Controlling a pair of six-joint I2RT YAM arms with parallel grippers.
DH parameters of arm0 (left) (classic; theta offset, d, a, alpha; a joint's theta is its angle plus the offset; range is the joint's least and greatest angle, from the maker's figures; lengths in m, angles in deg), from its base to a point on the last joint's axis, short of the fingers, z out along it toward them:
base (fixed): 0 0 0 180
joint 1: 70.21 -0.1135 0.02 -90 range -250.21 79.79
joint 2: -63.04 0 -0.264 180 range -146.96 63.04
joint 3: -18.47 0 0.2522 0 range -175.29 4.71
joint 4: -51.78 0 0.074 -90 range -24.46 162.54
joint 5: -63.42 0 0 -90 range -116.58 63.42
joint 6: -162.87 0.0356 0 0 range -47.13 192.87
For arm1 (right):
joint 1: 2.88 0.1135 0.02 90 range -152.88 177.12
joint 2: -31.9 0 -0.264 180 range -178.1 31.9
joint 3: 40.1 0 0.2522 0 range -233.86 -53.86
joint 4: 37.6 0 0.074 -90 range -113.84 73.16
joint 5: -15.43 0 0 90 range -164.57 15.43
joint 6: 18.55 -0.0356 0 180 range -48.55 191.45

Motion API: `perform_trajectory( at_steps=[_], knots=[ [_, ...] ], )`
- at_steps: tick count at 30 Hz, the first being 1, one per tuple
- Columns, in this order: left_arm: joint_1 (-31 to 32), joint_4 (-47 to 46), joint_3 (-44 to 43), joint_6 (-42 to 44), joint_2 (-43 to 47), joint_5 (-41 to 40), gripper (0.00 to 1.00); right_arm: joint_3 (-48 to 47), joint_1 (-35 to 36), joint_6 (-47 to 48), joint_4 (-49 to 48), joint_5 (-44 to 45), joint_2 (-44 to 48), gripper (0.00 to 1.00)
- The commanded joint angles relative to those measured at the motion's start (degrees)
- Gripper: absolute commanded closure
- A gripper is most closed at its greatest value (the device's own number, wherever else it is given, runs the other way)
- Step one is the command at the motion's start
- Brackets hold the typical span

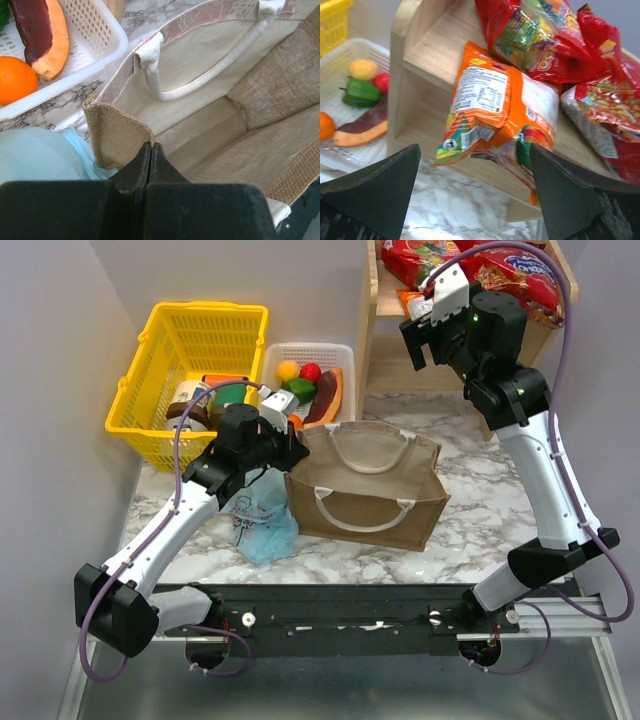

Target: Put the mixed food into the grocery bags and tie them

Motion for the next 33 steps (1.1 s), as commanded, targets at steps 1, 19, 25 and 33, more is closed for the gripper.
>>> perform_trajectory(
  at_steps=[1,19,25,33],
  knots=[
    [0.2,2.1,0.8,0.6,0.4,-0.9,1.00,-1.4,0.1,8.1,-2.7,5.7,-0.9,0.02],
    [0.1,2.2,0.7,0.9,1.8,-1.7,1.00,-0.2,0.1,12.6,-4.3,9.6,-6.8,0.24],
    [0.2,2.2,0.8,1.0,2.1,-2.1,1.00,3.5,0.9,12.9,-4.2,9.5,-2.7,0.73],
    [0.3,1.6,1.1,0.4,1.7,-1.6,1.00,13.2,6.4,13.6,-3.8,5.1,7.1,0.85]
  ],
)
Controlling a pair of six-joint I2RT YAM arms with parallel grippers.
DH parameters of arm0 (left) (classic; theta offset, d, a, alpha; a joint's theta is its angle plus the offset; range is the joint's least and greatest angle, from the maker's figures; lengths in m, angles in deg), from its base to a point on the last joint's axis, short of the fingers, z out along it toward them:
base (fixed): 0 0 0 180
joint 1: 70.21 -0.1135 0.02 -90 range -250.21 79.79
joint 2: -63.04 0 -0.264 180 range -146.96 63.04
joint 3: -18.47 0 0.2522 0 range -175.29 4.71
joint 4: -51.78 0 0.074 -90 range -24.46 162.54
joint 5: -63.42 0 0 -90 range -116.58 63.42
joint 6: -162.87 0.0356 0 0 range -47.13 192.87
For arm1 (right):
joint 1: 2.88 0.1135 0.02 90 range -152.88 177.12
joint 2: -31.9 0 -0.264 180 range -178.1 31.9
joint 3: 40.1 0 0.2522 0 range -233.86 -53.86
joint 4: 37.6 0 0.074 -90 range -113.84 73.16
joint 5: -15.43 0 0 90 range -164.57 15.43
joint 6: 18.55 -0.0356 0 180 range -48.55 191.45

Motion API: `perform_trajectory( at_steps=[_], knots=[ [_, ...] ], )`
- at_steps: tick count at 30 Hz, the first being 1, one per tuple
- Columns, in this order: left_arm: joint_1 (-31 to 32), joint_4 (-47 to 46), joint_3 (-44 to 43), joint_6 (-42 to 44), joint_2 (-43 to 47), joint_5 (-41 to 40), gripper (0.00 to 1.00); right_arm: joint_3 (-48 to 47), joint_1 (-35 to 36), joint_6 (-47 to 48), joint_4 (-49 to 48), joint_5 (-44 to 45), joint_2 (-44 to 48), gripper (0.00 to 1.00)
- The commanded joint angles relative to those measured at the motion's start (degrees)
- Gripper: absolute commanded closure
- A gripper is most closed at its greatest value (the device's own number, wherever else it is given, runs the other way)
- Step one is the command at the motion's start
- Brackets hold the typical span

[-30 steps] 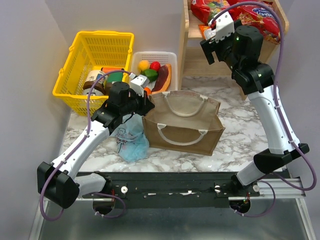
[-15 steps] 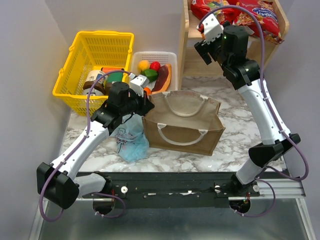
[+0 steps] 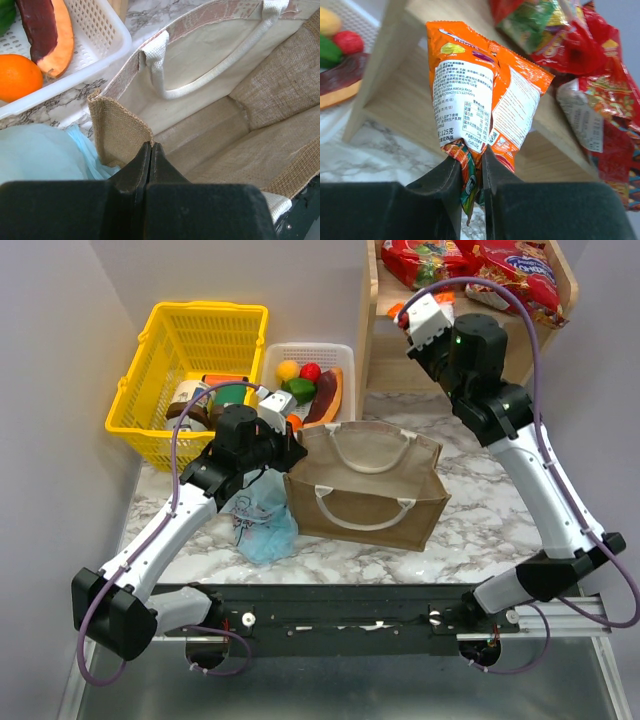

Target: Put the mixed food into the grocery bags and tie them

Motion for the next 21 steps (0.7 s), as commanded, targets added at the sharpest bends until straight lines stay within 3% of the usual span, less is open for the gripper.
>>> perform_trajectory(
  at_steps=[1,6,7,13,21],
  knots=[
    [0.3,0.8,0.9,0.3,0.6,-0.5,1.00,3.6,3.7,0.0,2.1,-1.2,4.1,0.86],
    [0.3,1.0,1.1,0.6,0.7,-1.7,1.00,5.5,11.3,-9.2,9.8,-1.9,7.3,0.96],
    [0.2,1.0,1.1,0.7,0.6,-1.9,1.00,6.3,12.5,-10.9,11.9,-6.1,8.0,0.99],
    [0.2,1.0,1.2,0.7,0.5,-2.1,1.00,18.1,14.8,-24.0,17.3,-29.2,11.1,0.99],
    [0.3,0.7,1.3,0.4,0.5,-1.9,1.00,29.6,14.8,-26.8,22.7,-30.2,14.6,0.99]
  ],
)
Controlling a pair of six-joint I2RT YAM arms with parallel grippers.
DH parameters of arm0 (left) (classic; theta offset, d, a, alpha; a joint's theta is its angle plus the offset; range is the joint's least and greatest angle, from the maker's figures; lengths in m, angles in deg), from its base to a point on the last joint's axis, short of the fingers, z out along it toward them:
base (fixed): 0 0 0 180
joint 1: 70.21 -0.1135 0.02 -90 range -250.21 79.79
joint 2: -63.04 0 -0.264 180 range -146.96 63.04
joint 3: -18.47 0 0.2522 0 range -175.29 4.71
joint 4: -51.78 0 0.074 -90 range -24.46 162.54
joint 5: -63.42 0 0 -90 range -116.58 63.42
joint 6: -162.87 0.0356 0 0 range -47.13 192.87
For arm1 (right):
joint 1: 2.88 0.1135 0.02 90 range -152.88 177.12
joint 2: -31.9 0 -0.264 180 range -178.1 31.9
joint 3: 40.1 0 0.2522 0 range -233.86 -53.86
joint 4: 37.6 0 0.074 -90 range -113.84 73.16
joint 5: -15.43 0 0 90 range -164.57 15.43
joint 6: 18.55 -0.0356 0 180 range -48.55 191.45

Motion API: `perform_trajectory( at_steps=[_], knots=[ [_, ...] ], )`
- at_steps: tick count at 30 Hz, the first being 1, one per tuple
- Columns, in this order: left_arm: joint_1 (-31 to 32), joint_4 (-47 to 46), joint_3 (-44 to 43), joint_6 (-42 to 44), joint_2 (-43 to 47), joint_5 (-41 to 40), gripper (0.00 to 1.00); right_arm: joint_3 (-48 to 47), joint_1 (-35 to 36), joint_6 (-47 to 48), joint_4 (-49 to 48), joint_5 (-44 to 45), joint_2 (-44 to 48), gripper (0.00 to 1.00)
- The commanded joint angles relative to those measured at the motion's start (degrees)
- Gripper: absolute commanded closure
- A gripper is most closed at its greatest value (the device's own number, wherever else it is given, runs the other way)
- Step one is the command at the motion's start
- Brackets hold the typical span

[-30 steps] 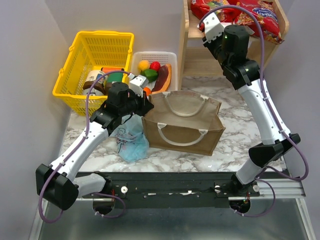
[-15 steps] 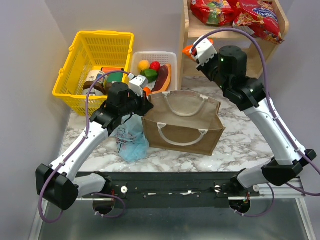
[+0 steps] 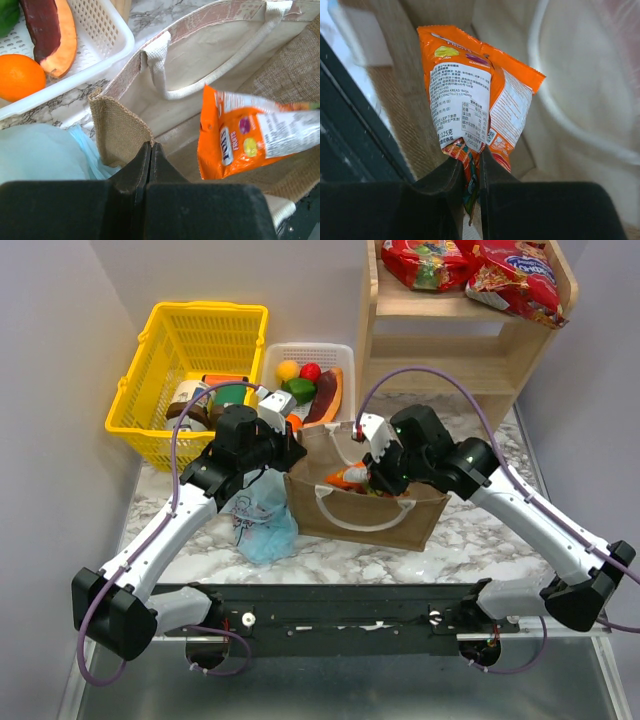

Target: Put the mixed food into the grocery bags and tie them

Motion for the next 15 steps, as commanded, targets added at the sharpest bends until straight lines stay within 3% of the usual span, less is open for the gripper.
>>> perform_trajectory(
  at_steps=[1,2,3,4,6,8,15],
  knots=[
    [0.3,1.0,1.1,0.4,0.4,-1.2,1.00,3.8,-0.1,-4.0,2.9,-4.9,3.5,0.93],
    [0.3,1.0,1.1,0.4,0.4,-1.3,1.00,4.3,-0.1,-4.3,2.6,-5.5,3.7,0.86],
    [0.3,1.0,1.1,0.5,0.5,-1.4,1.00,4.7,-0.1,-4.7,2.5,-5.6,3.8,0.69],
    [0.3,1.0,1.1,0.5,0.6,-1.5,1.00,4.8,-0.1,-4.7,2.1,-5.3,3.9,0.39],
    [0.3,1.0,1.2,0.5,0.6,-1.6,1.00,4.5,-0.1,-4.8,1.6,-4.5,4.2,0.21],
    [0.3,0.9,1.2,0.6,0.6,-1.6,1.00,4.0,-0.2,-4.8,1.1,-3.7,4.8,0.13],
    [0.3,0.8,1.3,0.7,1.2,-2.2,1.00,-2.2,-0.2,-6.3,-0.7,4.2,7.2,0.12]
  ],
)
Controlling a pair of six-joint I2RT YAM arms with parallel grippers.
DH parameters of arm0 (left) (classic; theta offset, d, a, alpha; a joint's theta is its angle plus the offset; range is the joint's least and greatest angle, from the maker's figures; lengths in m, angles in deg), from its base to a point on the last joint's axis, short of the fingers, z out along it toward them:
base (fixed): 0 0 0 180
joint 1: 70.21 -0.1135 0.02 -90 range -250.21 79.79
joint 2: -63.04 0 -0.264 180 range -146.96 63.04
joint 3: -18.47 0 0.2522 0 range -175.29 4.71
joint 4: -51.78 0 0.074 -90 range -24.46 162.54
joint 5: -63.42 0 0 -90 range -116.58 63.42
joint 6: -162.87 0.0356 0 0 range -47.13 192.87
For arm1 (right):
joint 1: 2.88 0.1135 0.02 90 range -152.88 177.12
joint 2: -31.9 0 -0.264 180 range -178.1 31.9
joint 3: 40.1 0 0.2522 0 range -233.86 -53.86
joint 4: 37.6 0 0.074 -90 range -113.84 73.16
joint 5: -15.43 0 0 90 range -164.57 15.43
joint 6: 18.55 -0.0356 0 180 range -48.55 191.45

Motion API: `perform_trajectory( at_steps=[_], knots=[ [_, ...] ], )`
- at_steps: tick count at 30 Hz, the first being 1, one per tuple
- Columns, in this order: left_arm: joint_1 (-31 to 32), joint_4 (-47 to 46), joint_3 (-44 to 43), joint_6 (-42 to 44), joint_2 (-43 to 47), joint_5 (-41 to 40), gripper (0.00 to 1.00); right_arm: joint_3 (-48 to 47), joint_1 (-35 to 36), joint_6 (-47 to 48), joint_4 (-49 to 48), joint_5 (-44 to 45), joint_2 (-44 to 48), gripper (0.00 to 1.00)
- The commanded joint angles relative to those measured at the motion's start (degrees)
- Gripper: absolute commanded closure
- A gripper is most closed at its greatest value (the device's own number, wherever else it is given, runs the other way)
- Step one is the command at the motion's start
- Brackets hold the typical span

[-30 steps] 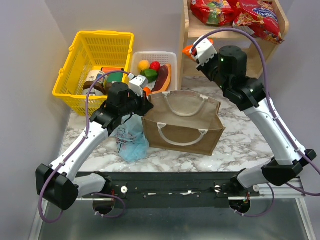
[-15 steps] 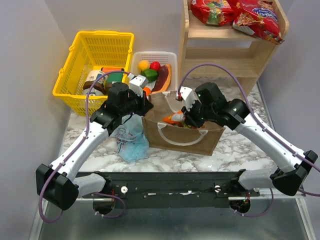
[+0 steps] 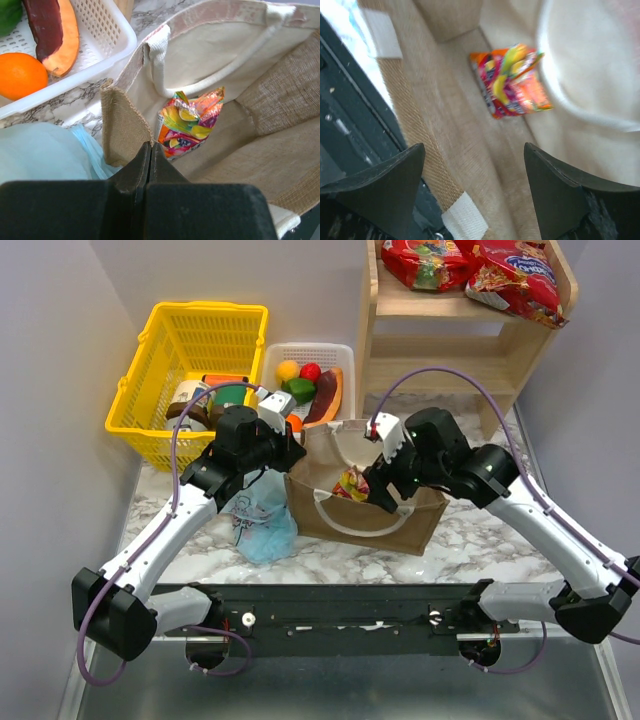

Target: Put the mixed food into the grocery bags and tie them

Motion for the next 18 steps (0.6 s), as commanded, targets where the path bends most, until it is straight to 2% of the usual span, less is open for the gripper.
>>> perform_trajectory(
  at_steps=[1,5,6,9,13,18],
  knots=[
    [0.2,0.8,1.1,0.6,1.1,-1.8,1.00,-7.0,-0.1,-1.8,-3.5,8.4,2.5,0.15],
    [0.3,0.7,1.1,0.2,1.2,-0.9,1.00,-18.4,-1.3,0.7,-8.1,28.6,0.2,0.22],
    [0.3,0.7,1.0,0.2,1.1,-0.6,1.00,-19.9,-3.6,2.3,-9.3,30.2,-0.5,0.22],
    [0.4,0.8,0.9,0.2,1.5,-0.7,1.00,-25.0,-10.1,5.8,-15.1,31.2,-2.5,0.18],
    [0.4,1.0,0.9,0.9,2.2,-1.6,1.00,-31.7,-16.3,13.9,-21.6,31.8,-5.9,0.00],
    [0.4,1.6,0.5,1.0,2.4,-1.6,1.00,-38.5,-22.7,27.0,-26.0,30.9,-12.9,0.00]
  ],
)
